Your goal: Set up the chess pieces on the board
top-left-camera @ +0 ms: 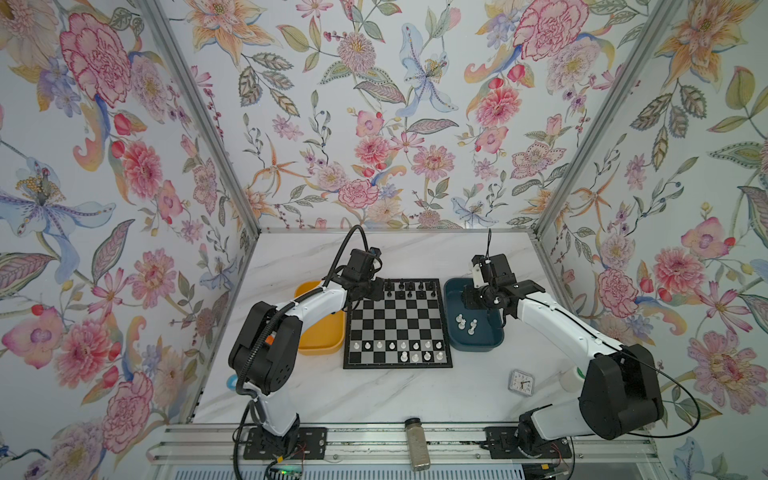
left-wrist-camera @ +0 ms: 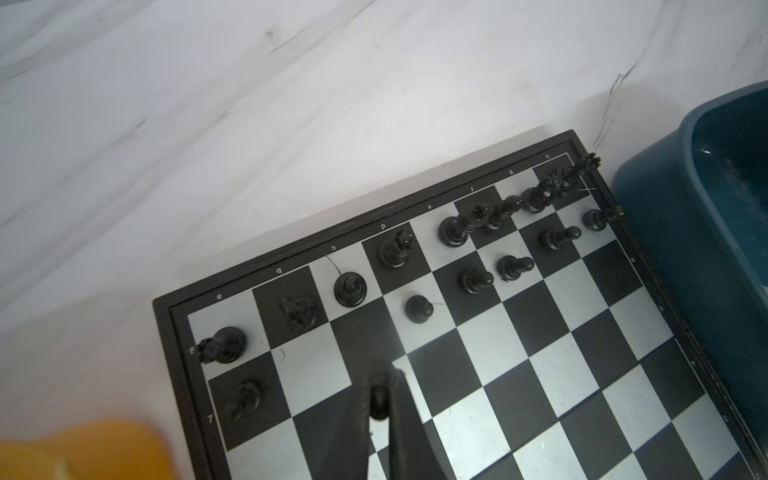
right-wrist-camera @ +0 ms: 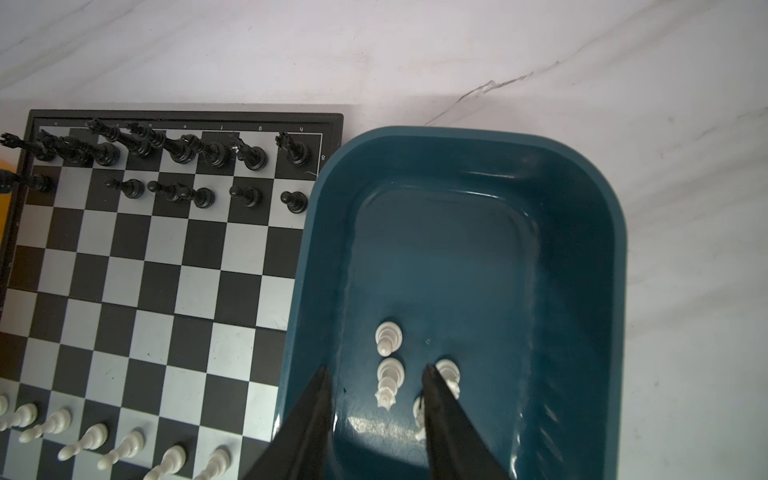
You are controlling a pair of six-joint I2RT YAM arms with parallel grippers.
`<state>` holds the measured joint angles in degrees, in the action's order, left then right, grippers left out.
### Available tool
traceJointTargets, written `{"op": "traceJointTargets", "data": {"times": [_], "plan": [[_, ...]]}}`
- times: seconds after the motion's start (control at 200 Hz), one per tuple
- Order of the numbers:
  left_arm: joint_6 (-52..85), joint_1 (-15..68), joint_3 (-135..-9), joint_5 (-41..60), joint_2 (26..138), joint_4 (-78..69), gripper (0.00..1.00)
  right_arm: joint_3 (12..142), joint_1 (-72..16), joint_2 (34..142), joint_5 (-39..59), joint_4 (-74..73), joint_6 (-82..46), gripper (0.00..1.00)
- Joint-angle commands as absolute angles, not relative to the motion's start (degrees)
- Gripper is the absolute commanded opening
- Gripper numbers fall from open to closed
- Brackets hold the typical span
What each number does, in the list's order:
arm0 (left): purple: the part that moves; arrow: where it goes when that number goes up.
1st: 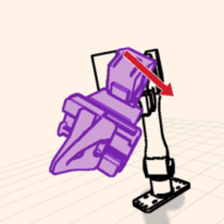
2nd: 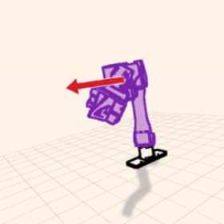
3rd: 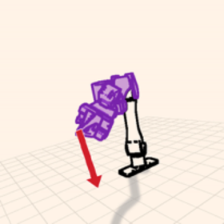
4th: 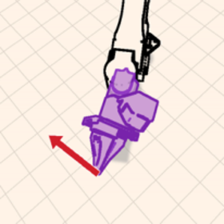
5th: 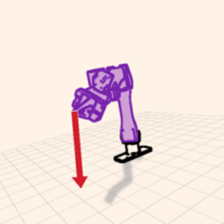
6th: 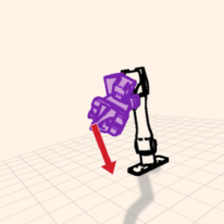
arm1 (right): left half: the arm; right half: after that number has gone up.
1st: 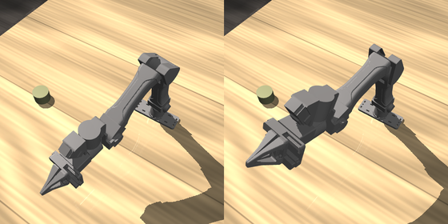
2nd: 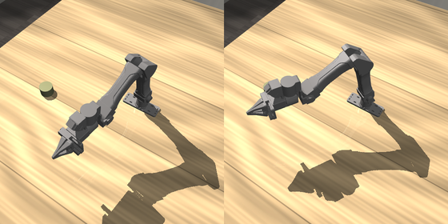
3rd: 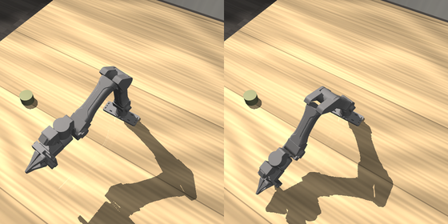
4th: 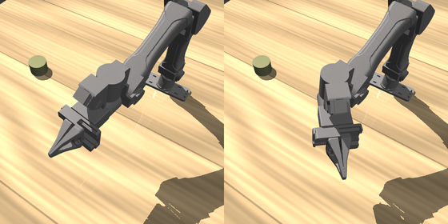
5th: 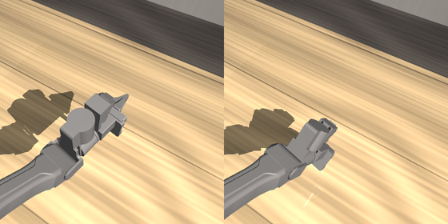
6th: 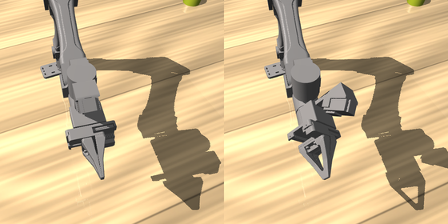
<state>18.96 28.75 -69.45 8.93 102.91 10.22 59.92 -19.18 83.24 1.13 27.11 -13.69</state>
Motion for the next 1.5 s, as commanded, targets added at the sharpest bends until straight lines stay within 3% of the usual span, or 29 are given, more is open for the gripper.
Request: {"op": "traceJointTargets", "data": {"times": [0.0,0.641,1.496], "plan": [[19.5,29.6,-71.4,9.5,104.7,10.2,0.0,59.0,-18.8,83.4,1.8,26.3,-14.0,0.38],[17.8,31.2,-74.3,3.5,108.7,14.4,0.0,58.5,-18.6,84.0,2.3,25.7,-14.0,0.38],[17.8,31.2,-74.6,3.0,111.5,14.3,0.0,58.5,-18.6,84.0,2.3,25.7,-14.3,0.38]]}}
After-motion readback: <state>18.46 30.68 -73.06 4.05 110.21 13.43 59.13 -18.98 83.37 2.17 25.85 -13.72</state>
